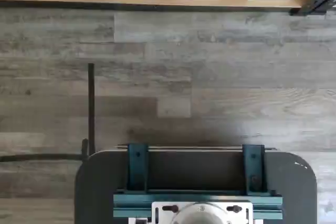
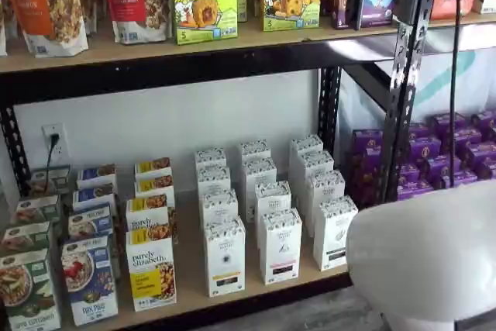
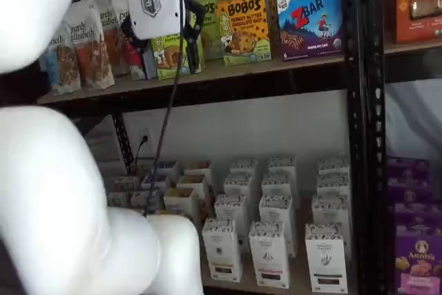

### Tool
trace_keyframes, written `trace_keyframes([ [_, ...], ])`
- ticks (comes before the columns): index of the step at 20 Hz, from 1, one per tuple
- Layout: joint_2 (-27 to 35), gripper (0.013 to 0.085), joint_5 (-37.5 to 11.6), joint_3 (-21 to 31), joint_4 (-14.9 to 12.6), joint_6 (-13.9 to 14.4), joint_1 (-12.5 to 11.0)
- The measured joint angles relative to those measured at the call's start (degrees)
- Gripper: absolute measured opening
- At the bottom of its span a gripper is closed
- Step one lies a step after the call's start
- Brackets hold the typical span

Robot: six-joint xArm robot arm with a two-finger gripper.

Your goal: Pick up the white box with a yellow strip in the middle, on the bottom shelf, the fourth box from the left

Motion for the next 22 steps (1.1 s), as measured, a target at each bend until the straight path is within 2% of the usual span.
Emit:
trace_keyframes([
  [1, 0.3, 0.085, 0.6, -0.3, 1.2, -0.5, -1.1],
  [2, 1.1, 0.085, 2.1, -0.9, 4.6, -1.8, -4.2],
  [3, 1.2, 0.085, 2.4, -0.9, 5.7, -2.3, -5.1],
  [7, 1.0, 0.085, 2.0, -0.5, 6.1, -2.6, -5.4],
  [10, 0.7, 0.085, 0.8, 0.4, 5.5, -2.4, -4.7],
  [15, 0.4, 0.085, -2.7, 3.5, 3.8, -0.7, -2.0],
  [19, 0.0, 0.085, -7.3, 7.7, 1.6, 2.0, 1.8],
  [22, -0.8, 0.085, -11.8, 11.6, 1.6, 3.0, 3.0],
])
